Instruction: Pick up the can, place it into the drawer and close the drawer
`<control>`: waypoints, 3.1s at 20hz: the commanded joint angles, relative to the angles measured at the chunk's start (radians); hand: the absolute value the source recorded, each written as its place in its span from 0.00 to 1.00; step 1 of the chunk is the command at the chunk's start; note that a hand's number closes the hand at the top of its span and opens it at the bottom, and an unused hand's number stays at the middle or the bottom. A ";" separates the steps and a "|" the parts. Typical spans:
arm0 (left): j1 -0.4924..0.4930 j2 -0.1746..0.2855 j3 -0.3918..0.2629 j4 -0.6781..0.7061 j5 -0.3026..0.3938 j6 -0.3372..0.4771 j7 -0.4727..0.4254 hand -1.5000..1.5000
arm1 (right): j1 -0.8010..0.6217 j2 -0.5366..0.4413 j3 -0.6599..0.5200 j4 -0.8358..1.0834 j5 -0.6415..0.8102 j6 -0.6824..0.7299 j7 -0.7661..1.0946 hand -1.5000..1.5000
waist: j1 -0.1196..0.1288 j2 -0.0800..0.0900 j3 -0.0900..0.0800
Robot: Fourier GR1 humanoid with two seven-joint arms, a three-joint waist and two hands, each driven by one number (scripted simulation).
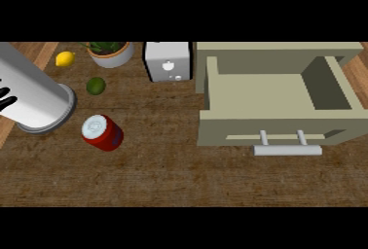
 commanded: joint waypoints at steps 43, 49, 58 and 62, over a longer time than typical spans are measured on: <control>-0.217 -0.327 -0.142 0.519 -0.471 0.148 -0.205 0.00 | 0.108 0.027 -0.326 -0.071 -0.237 0.291 0.066 0.00 | -0.008 0.004 -0.001; -0.207 -0.288 -0.116 0.641 -0.543 0.132 -0.342 0.00 | 0.126 0.083 -0.348 -0.024 -0.204 0.359 -0.005 0.00 | -0.002 0.002 -0.001; -0.312 -0.270 -0.141 0.965 -0.700 0.115 -0.596 0.00 | 0.146 0.083 -0.395 -0.088 -0.274 0.394 0.057 0.00 | -0.007 0.002 -0.001; -0.386 -0.244 -0.149 1.191 -0.777 0.104 -0.735 0.00 | 0.111 0.080 -0.379 -0.018 -0.197 0.426 0.000 0.00 | -0.020 0.009 -0.003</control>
